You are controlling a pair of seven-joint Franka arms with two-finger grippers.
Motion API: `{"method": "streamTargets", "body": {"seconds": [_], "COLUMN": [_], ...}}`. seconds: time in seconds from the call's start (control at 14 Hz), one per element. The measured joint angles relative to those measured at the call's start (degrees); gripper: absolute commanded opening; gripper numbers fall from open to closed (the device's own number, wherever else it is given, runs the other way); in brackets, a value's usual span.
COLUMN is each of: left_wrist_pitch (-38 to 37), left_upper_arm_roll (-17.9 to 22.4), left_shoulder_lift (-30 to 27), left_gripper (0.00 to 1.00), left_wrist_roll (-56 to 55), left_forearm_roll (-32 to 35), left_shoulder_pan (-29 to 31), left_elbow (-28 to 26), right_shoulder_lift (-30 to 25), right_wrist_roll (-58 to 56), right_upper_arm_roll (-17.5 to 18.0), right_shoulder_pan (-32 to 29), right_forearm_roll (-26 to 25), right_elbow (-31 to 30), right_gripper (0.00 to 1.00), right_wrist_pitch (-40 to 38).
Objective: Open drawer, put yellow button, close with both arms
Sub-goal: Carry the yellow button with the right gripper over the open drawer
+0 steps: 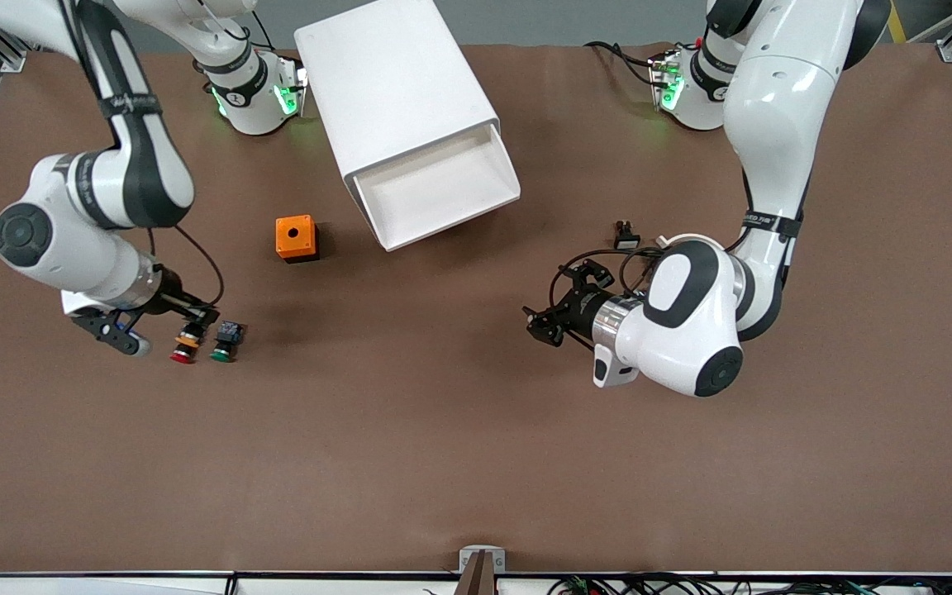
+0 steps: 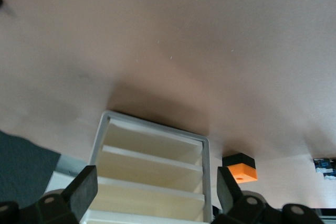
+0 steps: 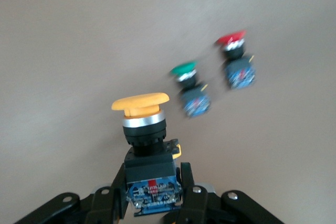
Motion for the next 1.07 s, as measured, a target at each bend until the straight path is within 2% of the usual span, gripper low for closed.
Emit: {"method": "streamTargets", "body": {"seconds": [0.21,0.5,0.79,1.07], "left_wrist_pitch": [0.8,4.1,11.4,12.5], "left_upper_arm_roll": [-0.1,-0.1,-0.1,0.0], "left_shoulder_lift": [-2.0,-3.7,-5.0,-5.3], "left_gripper": [1.0,1.0,1.0,1.0], "left_wrist_roll": [4.6,5.1,5.3,5.1], "left_forearm_roll": [5.5,10.9,20.6,31.3], "left_shoulder_pan": [-0.8,-3.5,-7.8,-11.6], "left_elbow": [0.0,0.0,-0.1,-0.4], "right_shoulder_lift": [-3.9,-6.1,-7.3,-6.8], "right_wrist_roll": [16.0,37.6,57.0,66.6], "right_upper_arm_roll": [0.2,0.3,0.5,0.4], "right_shoulder_pan": [9.6,20.6,32.5,38.3], "right_forearm_roll": [1.7,2.4,2.5,2.3], "right_elbow": [3.9,9.9,10.1,10.1], "right_gripper": [0.0,0.0,0.0,0.0], "right_wrist_pitch": [-6.9,-15.5,-15.8,-14.2]}}
